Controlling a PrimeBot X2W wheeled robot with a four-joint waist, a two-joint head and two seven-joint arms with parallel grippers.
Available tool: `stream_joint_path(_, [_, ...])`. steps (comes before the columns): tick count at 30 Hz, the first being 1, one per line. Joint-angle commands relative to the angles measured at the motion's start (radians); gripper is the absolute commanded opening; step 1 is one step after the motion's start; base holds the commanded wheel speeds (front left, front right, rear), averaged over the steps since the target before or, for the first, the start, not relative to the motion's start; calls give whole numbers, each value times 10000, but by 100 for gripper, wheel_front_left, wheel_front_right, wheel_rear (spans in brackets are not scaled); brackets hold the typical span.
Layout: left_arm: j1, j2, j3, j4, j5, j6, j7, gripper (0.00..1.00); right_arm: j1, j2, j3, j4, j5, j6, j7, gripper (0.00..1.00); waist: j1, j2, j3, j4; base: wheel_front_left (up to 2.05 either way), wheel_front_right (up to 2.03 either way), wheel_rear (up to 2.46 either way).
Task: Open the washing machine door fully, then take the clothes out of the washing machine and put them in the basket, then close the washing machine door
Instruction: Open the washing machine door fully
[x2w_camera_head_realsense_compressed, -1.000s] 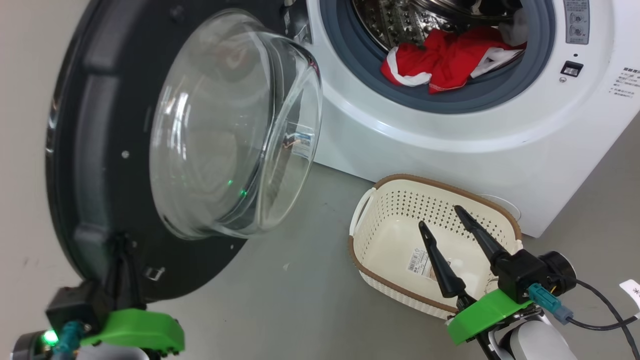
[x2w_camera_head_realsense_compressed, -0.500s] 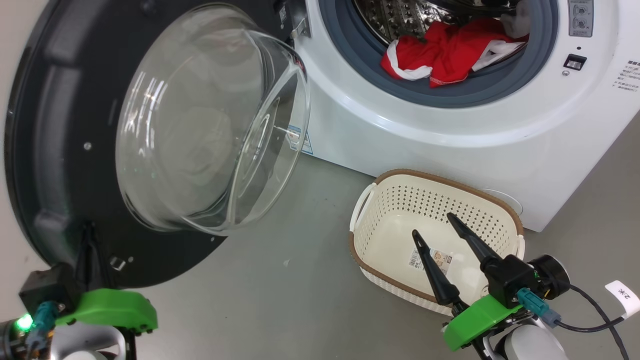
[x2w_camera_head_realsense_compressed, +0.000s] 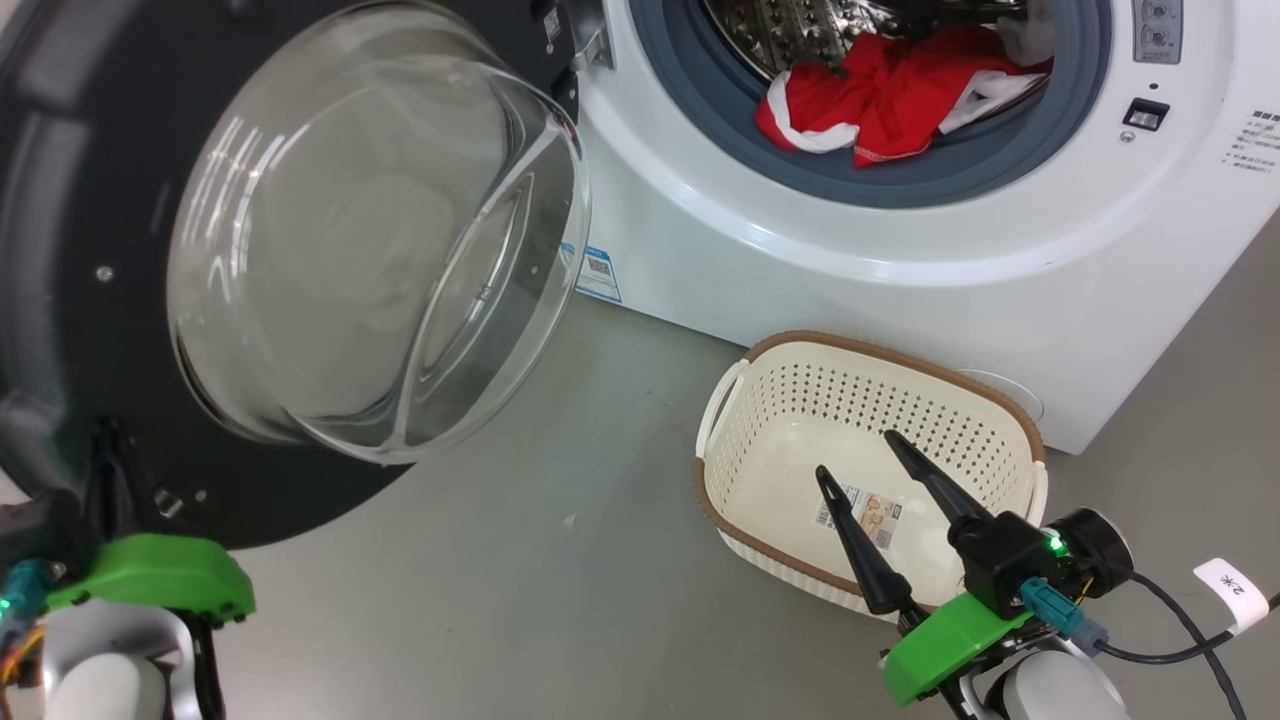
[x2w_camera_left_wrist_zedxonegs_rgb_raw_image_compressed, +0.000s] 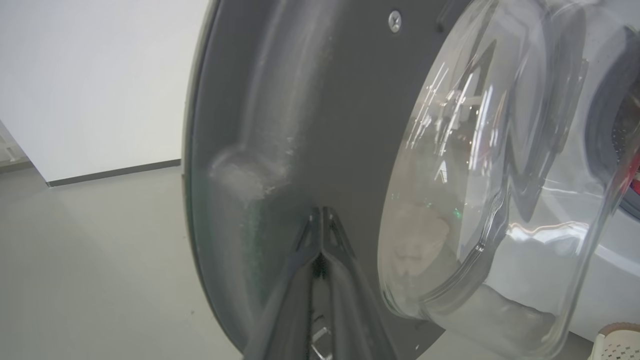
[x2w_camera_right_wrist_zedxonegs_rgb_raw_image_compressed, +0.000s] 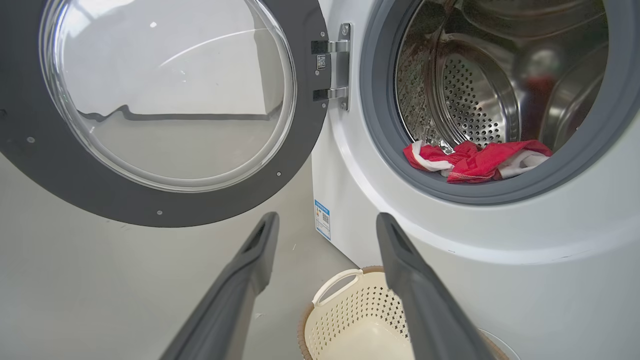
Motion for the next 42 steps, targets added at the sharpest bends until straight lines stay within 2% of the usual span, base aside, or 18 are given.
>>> stream_joint_path(1, [-523, 535, 514, -54, -95, -44, -139, 0, -298, 61, 245, -264, -111, 35, 23, 100, 0, -1, 50, -5, 0, 0, 0])
stream_joint_path(11, [-1360, 587, 649, 1133, -391, -330, -571, 0, -406, 6, 254, -481, -298, 35, 251, 100, 0, -1, 380, -13, 0, 0, 0])
stream_joint_path(21, [-1978, 665, 828, 2031, -501, -363, -836, 0, -399, -130, 268, -745, -336, 35, 439, 100, 0, -1, 579, -26, 0, 0, 0])
stream_joint_path(26, [-2289, 815, 924, 2501, -524, -365, -879, 0, -408, -155, 258, -829, -338, 35, 503, 100, 0, -1, 647, -54, 0, 0, 0])
stream_joint_path(35, [-2961, 1076, 1040, 3535, -572, -642, -953, 0, -387, -227, 199, -1003, -349, 35, 618, 100, 0, -1, 806, -124, 0, 0, 0])
stream_joint_path(42, [-3069, 1055, 1382, 3733, -669, -733, -975, 0, -375, -226, 186, -1051, -345, 35, 656, 100, 0, -1, 790, -227, 0, 0, 0])
